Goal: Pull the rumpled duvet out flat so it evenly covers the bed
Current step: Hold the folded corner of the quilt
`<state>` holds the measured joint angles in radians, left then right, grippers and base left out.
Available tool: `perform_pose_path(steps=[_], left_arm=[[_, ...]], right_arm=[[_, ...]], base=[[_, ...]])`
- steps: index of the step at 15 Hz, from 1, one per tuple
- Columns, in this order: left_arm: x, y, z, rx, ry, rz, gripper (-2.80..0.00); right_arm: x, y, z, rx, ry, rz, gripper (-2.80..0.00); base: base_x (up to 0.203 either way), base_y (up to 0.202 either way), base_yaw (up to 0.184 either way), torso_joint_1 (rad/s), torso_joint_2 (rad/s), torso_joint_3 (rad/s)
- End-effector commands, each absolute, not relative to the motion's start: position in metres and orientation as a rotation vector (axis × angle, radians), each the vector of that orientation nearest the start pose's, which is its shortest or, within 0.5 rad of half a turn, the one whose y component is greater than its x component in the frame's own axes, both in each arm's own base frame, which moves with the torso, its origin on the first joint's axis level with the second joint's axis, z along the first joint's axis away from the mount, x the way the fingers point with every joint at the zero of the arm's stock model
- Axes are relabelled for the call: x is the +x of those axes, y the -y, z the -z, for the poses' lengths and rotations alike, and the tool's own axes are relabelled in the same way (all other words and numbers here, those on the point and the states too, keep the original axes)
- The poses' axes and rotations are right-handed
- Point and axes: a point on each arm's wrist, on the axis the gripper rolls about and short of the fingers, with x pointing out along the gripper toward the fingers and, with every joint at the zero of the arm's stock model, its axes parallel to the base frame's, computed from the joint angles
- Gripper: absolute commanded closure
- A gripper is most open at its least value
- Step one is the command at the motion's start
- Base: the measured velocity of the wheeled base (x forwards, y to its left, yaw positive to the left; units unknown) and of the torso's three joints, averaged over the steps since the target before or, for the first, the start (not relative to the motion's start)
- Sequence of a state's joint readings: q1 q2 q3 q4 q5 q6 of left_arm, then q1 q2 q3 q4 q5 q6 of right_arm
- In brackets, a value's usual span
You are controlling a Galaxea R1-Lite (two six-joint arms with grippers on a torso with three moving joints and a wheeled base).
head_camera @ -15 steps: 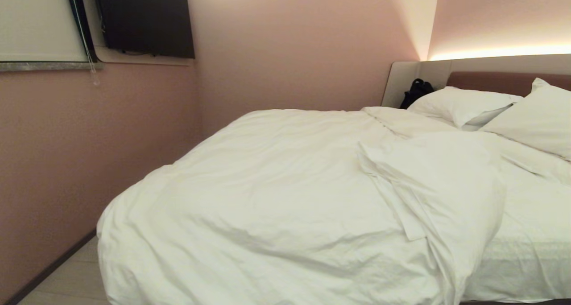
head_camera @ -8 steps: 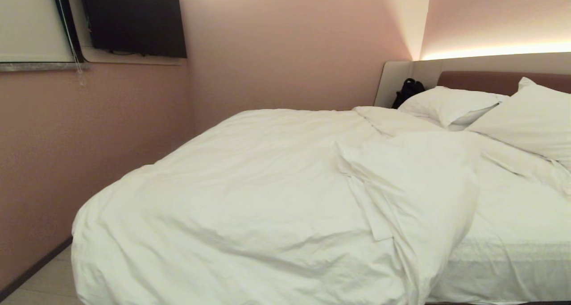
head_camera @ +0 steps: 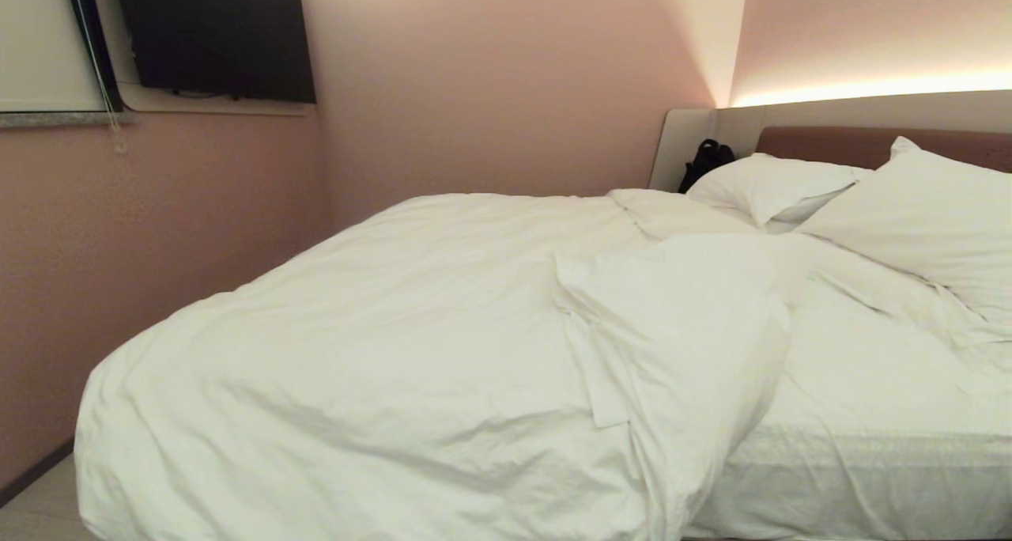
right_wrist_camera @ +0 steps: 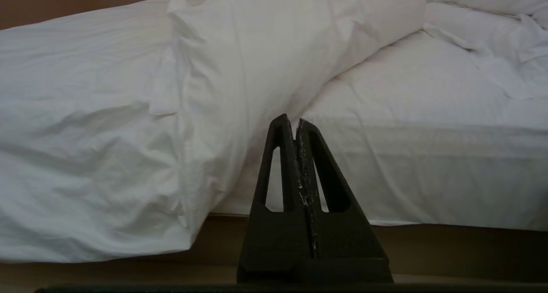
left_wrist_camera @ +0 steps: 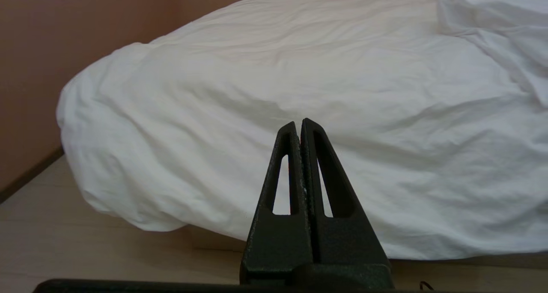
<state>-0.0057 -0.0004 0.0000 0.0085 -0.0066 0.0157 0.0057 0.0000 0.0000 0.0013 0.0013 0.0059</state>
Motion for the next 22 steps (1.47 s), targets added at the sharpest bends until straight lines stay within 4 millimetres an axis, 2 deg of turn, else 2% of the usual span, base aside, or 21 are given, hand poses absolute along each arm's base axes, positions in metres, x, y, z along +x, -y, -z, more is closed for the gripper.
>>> perform_pose_path(steps=[1, 22], left_arm=[[-0.0228, 0.0000, -0.0746, 0.018, -0.008, 0.012, 0.00], [-0.0228, 0.0000, -0.0745, 0.029, -0.009, 0.011, 0.00]], right_arm=[[-0.0228, 0.0001, -0.0753, 0.006, -0.002, -0.008, 0.00], [-0.0228, 0.0001, -0.0753, 0.006, -0.002, -0.008, 0.00]], base=[[0.000, -0.196, -0.002, 0.002, 0.00, 0.002], [0.000, -0.188, 0.001, 0.003, 0.00, 0.002]])
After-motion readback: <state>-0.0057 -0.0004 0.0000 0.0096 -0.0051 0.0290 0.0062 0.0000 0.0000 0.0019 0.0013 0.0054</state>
